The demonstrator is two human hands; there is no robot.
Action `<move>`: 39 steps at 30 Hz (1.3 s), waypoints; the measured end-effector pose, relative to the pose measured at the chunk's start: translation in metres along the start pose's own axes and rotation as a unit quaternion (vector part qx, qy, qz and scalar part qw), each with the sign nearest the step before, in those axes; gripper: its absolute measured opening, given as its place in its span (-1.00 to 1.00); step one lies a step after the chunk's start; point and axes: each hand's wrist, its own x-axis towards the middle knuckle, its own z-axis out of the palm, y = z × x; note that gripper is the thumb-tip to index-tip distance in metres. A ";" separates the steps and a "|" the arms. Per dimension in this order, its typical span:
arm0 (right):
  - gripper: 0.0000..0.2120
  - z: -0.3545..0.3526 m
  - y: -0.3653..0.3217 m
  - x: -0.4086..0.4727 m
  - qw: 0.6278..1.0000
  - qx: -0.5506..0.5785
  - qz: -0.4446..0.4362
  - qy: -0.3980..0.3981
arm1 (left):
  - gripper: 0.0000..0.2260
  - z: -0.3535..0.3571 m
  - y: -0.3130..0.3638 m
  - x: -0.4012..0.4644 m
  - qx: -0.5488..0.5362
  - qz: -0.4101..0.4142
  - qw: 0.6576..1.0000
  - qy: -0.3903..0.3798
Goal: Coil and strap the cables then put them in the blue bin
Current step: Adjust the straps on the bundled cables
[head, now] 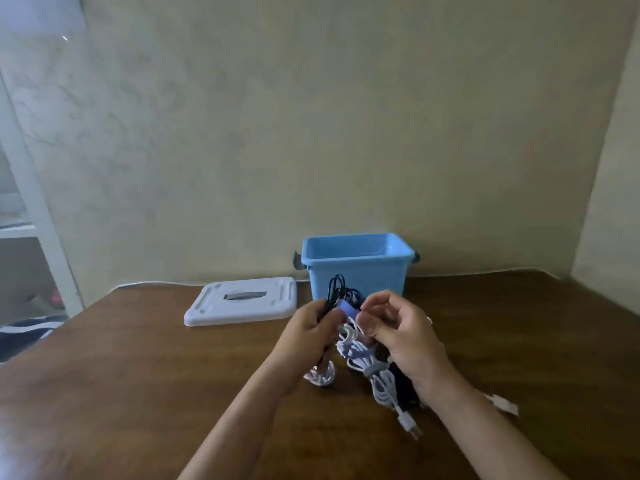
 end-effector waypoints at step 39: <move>-0.83 -0.034 0.017 0.014 0.989 -0.118 0.003 -0.090 | -0.77 0.016 0.006 -0.019 -0.039 0.058 0.994 -0.086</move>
